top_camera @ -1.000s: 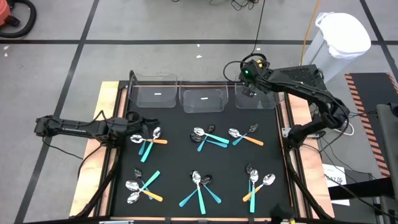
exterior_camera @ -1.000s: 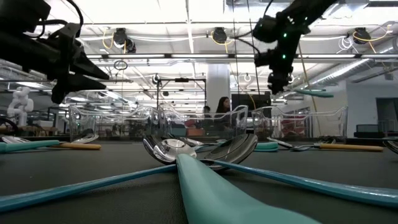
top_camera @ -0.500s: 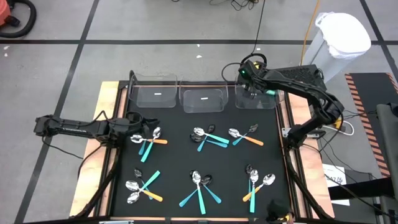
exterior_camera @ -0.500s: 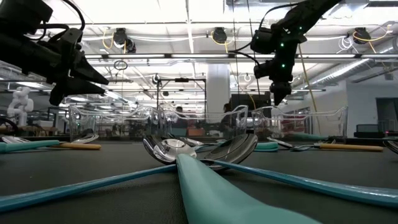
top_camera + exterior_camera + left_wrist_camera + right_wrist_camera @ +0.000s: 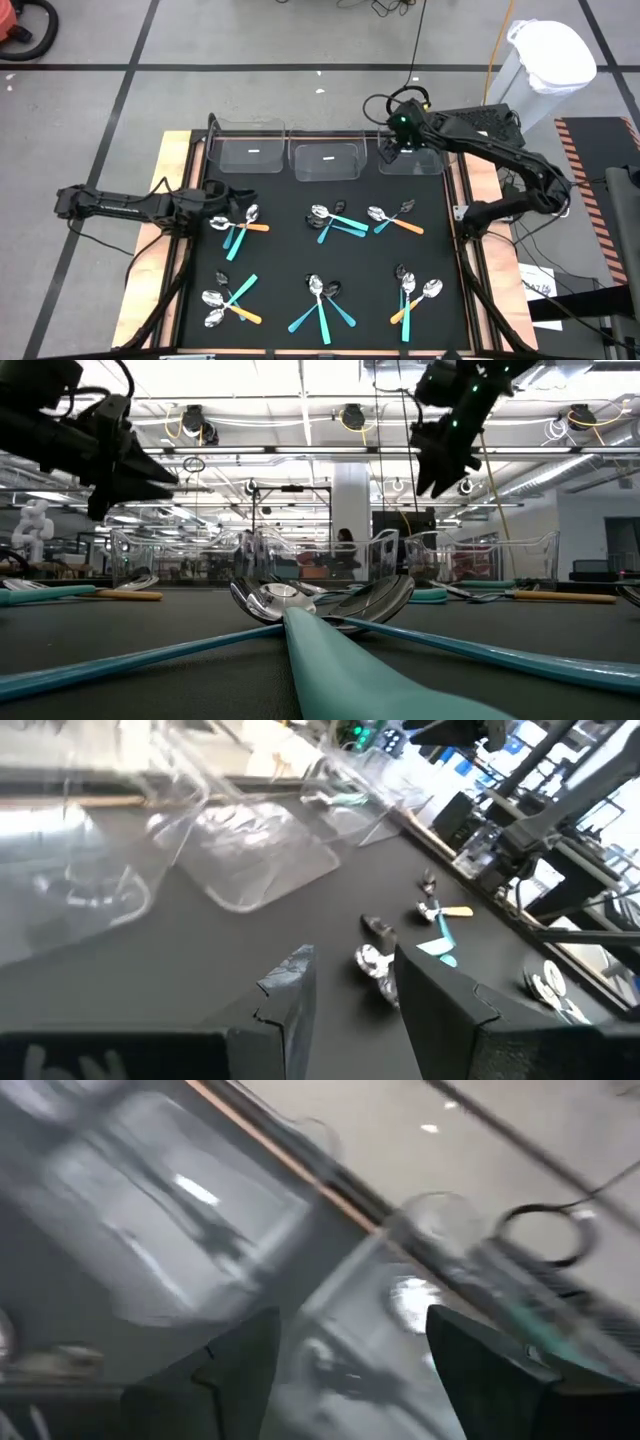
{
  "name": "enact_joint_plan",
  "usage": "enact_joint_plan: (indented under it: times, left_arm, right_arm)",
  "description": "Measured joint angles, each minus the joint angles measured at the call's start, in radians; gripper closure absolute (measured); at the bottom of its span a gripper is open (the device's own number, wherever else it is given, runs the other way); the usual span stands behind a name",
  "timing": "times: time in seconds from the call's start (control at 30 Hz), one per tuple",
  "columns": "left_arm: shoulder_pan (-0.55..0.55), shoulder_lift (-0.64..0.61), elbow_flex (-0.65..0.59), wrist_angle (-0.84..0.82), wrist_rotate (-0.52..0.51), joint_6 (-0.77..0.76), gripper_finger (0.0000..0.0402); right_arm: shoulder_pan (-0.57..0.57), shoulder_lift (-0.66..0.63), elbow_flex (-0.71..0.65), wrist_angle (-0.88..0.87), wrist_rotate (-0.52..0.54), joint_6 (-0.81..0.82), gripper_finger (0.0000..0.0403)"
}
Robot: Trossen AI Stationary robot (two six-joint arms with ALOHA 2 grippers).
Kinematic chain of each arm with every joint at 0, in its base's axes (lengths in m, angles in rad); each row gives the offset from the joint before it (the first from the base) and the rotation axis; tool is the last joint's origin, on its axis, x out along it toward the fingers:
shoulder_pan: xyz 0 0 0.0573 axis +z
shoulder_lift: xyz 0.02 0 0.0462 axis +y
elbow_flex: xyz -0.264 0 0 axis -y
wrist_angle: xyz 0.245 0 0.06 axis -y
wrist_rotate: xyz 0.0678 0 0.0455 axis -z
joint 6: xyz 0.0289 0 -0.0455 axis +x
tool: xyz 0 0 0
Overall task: Sort silverware by color (type)
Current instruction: Put the light blue spoon into the middle transparent bin
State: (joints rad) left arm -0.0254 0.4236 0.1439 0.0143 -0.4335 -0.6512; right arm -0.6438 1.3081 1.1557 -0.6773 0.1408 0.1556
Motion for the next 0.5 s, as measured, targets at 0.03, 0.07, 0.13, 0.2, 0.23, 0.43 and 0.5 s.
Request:
enact_joint_plan:
  times: [0.03, 0.07, 0.13, 0.2, 0.23, 0.43, 0.5]
  left_arm:
    - [0.000, 0.000, 0.013, 0.003, 0.000, 0.024, 0.0265]
    - [0.000, 0.000, 0.025, 0.004, 0.000, 0.051, 0.0265]
    - [0.000, 0.000, 0.058, 0.002, 0.000, 0.110, 0.0265]
    - [0.000, 0.002, 0.092, 0.003, 0.000, 0.165, 0.0265]
    - [0.000, 0.004, 0.109, 0.003, -0.001, 0.190, 0.0265]
    - [0.000, 0.042, 0.218, -0.002, -0.012, 0.328, 0.0265]
    - [0.000, 0.060, 0.242, -0.003, -0.013, 0.359, 0.0265]
  right_arm:
    - [0.008, -0.012, 0.000, -0.001, -0.022, 0.040, 0.0154]
    - [0.017, -0.025, 0.000, -0.001, -0.043, 0.077, 0.0154]
    - [0.042, -0.046, 0.000, 0.000, -0.076, 0.148, 0.0154]
    - [0.076, -0.056, 0.000, -0.001, -0.092, 0.216, 0.0154]
    - [0.096, -0.057, 0.000, -0.004, -0.094, 0.246, 0.0154]
    - [0.250, -0.057, 0.000, -0.011, -0.094, 0.402, 0.0154]
    - [0.296, -0.054, 0.000, -0.011, -0.089, 0.471, 0.0154]
